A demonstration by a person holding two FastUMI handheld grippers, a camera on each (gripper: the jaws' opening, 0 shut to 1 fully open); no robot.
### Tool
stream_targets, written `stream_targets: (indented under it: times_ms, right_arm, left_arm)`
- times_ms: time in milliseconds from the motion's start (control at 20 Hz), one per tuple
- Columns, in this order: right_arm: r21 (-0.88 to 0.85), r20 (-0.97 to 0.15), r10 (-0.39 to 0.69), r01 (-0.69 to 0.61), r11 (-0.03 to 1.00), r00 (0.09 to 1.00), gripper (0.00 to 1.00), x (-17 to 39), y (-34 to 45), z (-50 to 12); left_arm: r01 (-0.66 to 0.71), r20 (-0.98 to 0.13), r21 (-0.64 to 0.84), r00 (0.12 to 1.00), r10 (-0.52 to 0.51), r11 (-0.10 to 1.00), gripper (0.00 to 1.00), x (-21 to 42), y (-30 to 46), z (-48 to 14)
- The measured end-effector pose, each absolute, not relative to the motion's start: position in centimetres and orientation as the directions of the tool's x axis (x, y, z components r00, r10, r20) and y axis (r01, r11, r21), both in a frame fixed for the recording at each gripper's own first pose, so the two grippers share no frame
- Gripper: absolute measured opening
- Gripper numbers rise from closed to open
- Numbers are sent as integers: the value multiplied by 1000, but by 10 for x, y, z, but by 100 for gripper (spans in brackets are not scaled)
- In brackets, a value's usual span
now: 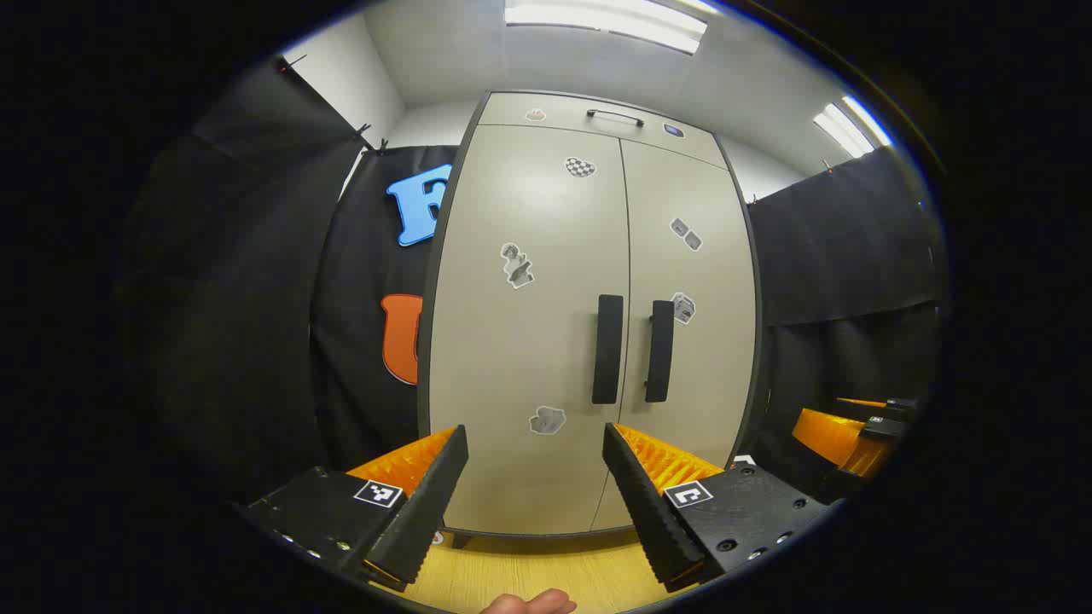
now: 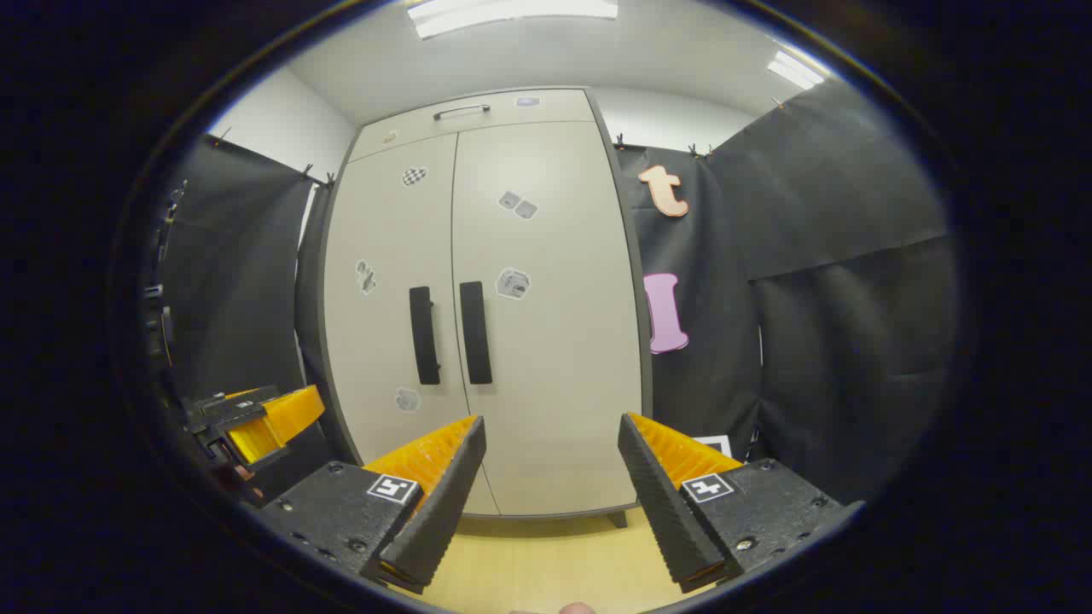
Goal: Open the right door of the double-door shoe cabinet with the right hand, and open the left door with the left hand.
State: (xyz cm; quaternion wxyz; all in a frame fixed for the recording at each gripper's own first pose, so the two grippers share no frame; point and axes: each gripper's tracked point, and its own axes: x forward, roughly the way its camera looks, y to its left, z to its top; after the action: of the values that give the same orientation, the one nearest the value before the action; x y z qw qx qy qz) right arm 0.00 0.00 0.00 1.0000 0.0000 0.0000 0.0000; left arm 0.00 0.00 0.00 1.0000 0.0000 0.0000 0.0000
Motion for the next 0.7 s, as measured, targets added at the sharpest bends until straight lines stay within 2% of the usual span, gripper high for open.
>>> stream_targets:
  times_ms: [250,450,700]
  right_arm:
    - [-2,-9,-3,3,1000,1000,95,4,2,-3]
    - [-12,-8,-2,2,1000,1000,98,7,6,-2]
    - [-14,-12,36,-37,999,999,95,19,19,6]
  left_arm:
    - [15,-4,-16,1000,-15,1000,95,1,-4,-2]
    - [5,-1,-7,1000,-5,1000,95,2,-1,-3]
    - [-5,1,9,1000,5,1000,95,3,3,-2]
